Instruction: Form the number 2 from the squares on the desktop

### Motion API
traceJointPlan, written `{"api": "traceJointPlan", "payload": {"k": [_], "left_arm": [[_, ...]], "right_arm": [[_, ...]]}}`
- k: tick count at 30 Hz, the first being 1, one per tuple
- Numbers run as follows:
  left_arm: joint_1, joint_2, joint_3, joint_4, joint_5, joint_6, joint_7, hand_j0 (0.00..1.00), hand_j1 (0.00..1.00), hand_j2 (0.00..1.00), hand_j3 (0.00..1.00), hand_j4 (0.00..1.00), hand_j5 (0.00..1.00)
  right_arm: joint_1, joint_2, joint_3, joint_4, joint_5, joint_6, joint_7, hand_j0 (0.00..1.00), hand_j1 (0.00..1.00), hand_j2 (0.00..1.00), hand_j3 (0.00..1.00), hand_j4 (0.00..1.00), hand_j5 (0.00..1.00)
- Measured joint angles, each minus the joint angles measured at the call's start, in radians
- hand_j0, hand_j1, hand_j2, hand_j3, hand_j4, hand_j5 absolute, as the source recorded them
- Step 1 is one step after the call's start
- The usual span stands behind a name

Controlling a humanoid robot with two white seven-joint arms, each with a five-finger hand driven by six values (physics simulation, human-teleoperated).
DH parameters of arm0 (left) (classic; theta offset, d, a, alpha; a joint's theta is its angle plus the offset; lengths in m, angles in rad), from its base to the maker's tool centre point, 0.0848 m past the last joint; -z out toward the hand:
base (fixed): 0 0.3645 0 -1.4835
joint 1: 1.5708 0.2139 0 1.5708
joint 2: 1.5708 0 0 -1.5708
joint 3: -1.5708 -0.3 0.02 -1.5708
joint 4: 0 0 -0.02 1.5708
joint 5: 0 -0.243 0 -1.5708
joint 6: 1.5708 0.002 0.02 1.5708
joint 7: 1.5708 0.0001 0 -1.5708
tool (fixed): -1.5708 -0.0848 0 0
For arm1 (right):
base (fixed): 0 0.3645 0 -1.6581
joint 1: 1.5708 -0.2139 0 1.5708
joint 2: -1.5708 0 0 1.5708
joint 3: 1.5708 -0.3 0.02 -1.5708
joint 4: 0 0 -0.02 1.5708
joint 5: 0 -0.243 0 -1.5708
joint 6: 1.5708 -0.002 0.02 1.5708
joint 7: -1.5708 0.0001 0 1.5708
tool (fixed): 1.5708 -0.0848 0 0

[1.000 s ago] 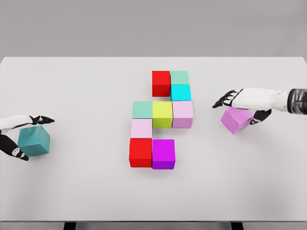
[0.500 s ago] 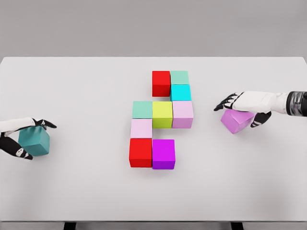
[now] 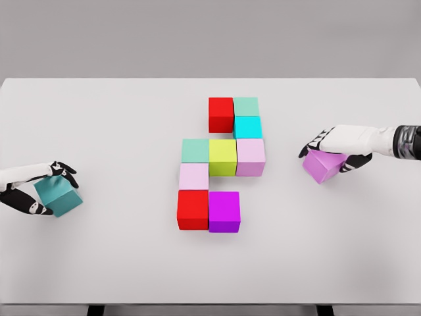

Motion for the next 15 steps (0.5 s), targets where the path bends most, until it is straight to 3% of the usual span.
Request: {"api": "traceJointPlan", "payload": {"k": [10, 15], "left_arm": [[-0.012, -0.039, 0.002, 0.011, 0.003, 0.005, -0.001, 0.51, 0.51, 0.51, 0.51, 0.51, 0.51], [-0.049, -0.087, 0.005, 0.019, 0.007, 0.045, 0.001, 0.51, 0.51, 0.51, 0.51, 0.51, 0.51]], "right_arm": [[-0.002, 0.000, -0.010, -0.001, -0.006, 0.000, 0.000, 0.60, 0.60, 0.60, 0.60, 0.60, 0.60], [-0.002, 0.002, -0.014, -0.002, -0.010, -0.001, 0.000, 0.61, 0.61, 0.61, 0.61, 0.61, 0.61]]}}
